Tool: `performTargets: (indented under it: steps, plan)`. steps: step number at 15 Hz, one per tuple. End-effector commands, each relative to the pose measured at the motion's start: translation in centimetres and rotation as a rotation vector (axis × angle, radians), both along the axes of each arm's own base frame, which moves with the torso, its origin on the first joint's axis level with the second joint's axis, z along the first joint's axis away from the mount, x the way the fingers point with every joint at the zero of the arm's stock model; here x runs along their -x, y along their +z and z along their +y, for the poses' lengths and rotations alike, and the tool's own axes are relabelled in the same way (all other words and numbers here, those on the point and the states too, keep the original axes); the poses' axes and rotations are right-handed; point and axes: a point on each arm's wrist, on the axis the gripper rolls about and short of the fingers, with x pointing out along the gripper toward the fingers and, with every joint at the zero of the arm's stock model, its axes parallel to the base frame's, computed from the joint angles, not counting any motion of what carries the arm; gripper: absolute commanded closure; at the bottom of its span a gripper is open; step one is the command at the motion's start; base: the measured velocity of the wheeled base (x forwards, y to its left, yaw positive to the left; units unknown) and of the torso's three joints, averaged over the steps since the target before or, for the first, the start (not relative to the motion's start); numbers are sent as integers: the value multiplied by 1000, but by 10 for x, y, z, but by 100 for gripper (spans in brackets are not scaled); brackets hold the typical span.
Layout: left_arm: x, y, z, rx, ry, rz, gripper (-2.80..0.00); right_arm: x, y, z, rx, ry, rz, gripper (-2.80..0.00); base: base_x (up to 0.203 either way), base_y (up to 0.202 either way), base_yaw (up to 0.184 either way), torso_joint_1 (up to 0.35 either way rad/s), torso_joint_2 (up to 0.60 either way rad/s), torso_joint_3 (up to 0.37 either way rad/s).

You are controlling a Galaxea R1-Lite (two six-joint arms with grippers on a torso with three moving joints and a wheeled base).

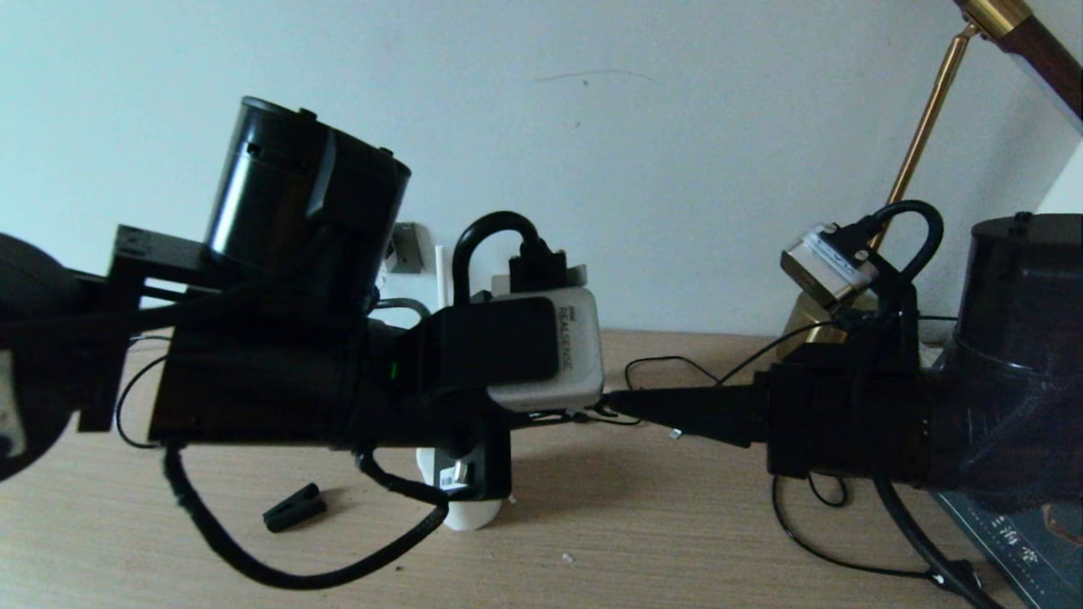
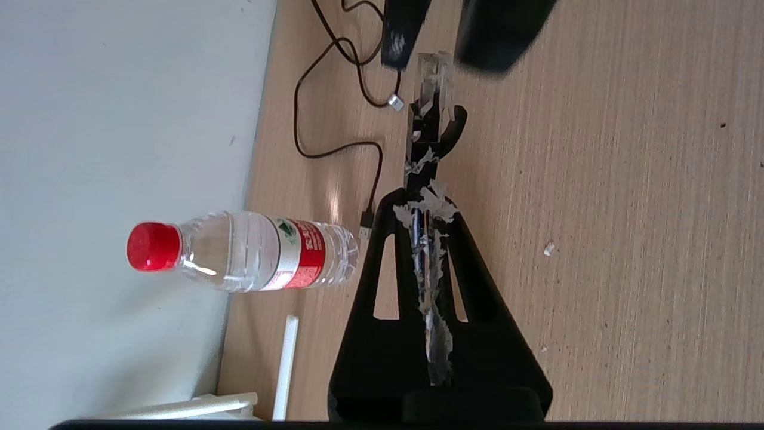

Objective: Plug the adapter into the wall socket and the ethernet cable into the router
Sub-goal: Hand it to the other hand

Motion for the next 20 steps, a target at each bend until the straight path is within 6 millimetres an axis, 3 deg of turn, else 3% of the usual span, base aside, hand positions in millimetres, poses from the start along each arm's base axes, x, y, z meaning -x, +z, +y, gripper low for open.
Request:
performTargets:
  steps: [1, 10, 11, 12, 20]
  plan:
    - [1, -1, 1, -4, -4, -1, 0, -4, -2, 6, 2, 9, 8, -280, 0, 0, 0, 0, 0, 0]
    - [2, -3, -1, 1, -12, -7, 0, -3, -4, 14, 13, 12, 9, -280, 0, 0, 0, 0, 0, 0]
    - [2, -4, -1, 1, -12, -7, 0, -3, -5, 16, 16, 17, 13, -45, 0, 0, 0, 0, 0, 0]
    - [1, -4, -2, 0, -12, -6, 0, -4, -6, 17, 17, 18, 14, 0, 0, 0, 0, 0, 0, 0]
    - [1, -6, -2, -9, -1, -6, 0, -7, -8, 21, 33, -29, 10, 0, 0, 0, 0, 0, 0, 0]
